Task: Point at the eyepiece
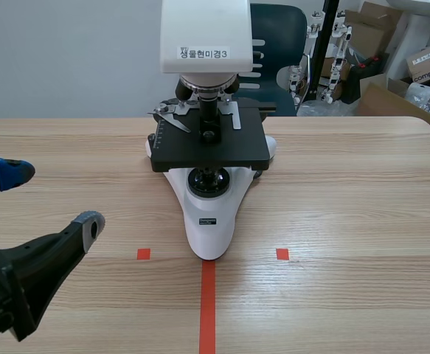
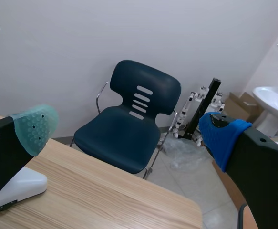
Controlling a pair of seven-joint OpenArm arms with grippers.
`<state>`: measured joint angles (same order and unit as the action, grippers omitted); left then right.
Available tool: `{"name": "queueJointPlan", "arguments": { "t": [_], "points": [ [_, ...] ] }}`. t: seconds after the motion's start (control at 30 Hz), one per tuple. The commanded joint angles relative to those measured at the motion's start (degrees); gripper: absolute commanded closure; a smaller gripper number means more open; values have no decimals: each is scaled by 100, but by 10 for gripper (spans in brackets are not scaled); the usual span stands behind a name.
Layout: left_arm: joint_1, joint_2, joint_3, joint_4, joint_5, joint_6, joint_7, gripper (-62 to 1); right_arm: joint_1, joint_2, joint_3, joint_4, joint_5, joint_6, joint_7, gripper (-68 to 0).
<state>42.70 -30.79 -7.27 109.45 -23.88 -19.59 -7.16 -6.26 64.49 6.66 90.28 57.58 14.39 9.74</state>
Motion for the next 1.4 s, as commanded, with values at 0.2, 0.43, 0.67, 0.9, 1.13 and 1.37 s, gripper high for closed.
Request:
{"name": "queueJointPlan", "arguments": {
  "t": [0.2, 0.43, 0.67, 0.9, 1.13, 1.37],
  "points": [
    [-2, 28, 7, 98, -52, -9, -76, -623, 1032, -323, -70, 90, 205, 525, -772, -679],
    [-2, 28, 7, 98, -52, -9, -76, -623, 1891, -417, -780, 90, 352, 542, -1198, -679],
    [-2, 28, 7, 98, -52, -9, -74, -623, 2612, -627, -1556, 90, 417, 538, -1543, -679],
    [-2, 28, 7, 98, -52, -9, -76, -623, 3285, -739, -2457, 87, 973, 535, -1624, -679],
    [-2, 28, 7, 98, -52, -9, -72, -623, 3740, -1117, -2828, 87, 1534, 535, -2052, -679],
    [-2, 28, 7, 98, -52, -9, -59, -623, 3954, -1639, -2892, -111, 1663, 105, -2264, -679]
  ]
}}
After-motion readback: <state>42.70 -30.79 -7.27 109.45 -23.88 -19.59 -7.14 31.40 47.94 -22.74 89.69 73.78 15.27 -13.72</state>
